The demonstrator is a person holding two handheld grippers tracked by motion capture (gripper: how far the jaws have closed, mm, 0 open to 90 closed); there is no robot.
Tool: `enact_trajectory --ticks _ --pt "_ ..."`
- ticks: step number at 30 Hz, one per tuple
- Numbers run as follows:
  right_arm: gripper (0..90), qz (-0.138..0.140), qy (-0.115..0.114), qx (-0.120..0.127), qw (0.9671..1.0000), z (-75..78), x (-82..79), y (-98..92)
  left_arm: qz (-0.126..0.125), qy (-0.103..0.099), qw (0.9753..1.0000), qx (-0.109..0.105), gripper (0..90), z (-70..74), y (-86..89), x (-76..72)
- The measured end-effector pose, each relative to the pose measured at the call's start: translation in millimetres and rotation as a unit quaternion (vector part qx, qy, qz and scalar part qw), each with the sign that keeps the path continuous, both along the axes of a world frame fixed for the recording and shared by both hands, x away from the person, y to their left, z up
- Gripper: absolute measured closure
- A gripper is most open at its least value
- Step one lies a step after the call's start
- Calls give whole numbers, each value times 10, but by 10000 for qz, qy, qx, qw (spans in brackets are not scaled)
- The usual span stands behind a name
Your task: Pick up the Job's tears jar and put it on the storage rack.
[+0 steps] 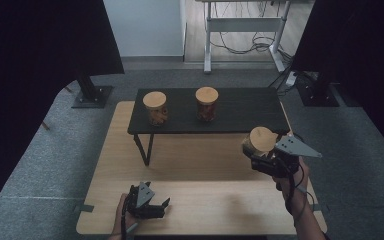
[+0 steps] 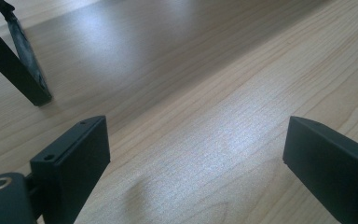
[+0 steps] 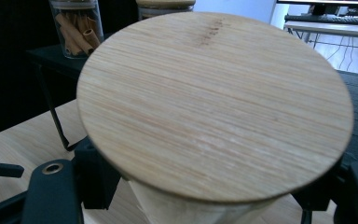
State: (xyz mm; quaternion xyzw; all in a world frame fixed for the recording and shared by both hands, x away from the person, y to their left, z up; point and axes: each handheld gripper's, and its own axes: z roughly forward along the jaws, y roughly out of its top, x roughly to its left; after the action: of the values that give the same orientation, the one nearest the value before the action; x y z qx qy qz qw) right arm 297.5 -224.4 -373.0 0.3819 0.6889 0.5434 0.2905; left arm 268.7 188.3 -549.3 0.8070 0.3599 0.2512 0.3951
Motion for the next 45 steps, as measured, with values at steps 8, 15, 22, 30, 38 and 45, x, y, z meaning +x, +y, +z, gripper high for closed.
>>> enact_trajectory --ticks 8,15,22,30,38,45 --pt "248 -27 -19 -56 10000 33 63 29 -2 -3 10000 12 70 0 -3 -1" --pt "248 -67 -41 -148 9999 98 124 53 -10 0 10000 12 70 0 -2 0" --pt "248 -50 -119 -159 9998 157 147 81 -19 1 10000 19 70 0 -4 -1" --pt "248 -74 -173 -166 9997 232 174 101 -27 5 10000 19 70 -1 -5 -2" --pt "248 -36 -238 -185 9995 307 218 149 -42 6 10000 29 70 -1 -4 -3" --pt "248 -33 -281 -141 9995 363 265 174 -25 12 10000 14 70 -1 13 2"
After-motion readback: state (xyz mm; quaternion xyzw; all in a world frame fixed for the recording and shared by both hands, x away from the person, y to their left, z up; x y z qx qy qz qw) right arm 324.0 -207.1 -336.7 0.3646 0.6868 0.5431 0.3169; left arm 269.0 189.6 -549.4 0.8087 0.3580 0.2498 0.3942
